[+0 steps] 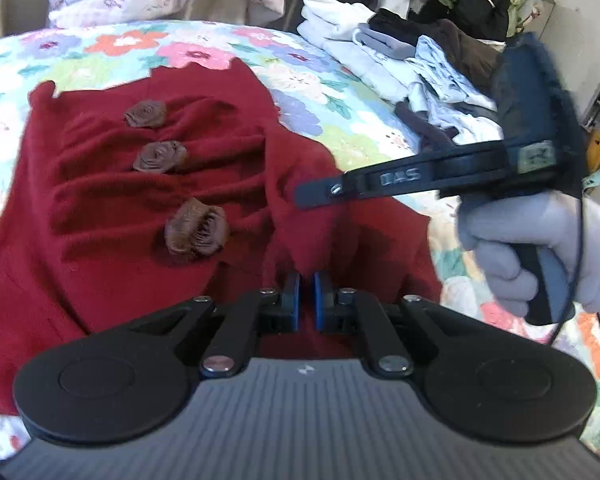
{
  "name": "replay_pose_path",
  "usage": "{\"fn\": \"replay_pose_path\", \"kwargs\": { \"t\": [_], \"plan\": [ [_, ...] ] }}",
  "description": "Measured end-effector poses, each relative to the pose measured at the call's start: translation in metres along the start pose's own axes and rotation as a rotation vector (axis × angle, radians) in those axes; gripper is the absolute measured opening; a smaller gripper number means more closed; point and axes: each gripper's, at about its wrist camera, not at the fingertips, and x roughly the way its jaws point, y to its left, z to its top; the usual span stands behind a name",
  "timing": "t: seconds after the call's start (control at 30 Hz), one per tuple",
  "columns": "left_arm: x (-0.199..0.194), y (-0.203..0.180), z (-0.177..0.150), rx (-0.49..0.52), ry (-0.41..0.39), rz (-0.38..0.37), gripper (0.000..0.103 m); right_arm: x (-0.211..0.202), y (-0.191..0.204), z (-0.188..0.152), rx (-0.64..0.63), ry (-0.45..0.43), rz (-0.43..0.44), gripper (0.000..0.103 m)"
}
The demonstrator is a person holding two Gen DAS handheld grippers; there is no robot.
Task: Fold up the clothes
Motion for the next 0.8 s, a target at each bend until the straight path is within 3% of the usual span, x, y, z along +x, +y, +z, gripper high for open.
{"fn": "replay_pose_path", "kwargs": {
  "t": [0.03,0.1,0.13,0.3,0.43,0.57,0.7,0.8],
  "plan": [
    [-0.005,0.006,0.0,-0.044,-0.005,-0.008,0.018,-0.003,0.005,0.001,-0.048,-0.026,0.003,0.009],
    [-0.019,0.02,-0.002,-0.125,-0.04,-0.046,0.039,-0.013,0.011,0.006,-0.105,-0.094,0.038,0.009],
    [-0.026,0.026,-0.003,-0.149,-0.063,-0.052,0.042,-0.019,0.015,0.009,-0.135,-0.115,0.063,0.009],
    [-0.053,0.056,-0.006,-0.278,-0.157,-0.089,0.045,-0.044,0.035,0.018,-0.271,-0.19,0.234,0.009],
    [-0.063,0.077,-0.009,-0.42,-0.234,-0.183,0.051,-0.042,0.058,0.015,-0.4,-0.138,0.285,0.009],
    [-0.055,0.095,-0.017,-0.568,-0.323,-0.245,0.068,-0.034,0.072,0.01,-0.43,-0.102,0.318,0.009],
    [-0.035,0.108,-0.024,-0.68,-0.271,-0.248,0.07,-0.03,0.076,0.008,-0.423,-0.103,0.336,0.009],
    [-0.024,0.115,-0.03,-0.767,-0.267,-0.321,0.069,-0.027,0.079,0.007,-0.427,-0.099,0.336,0.009]
  ]
}}
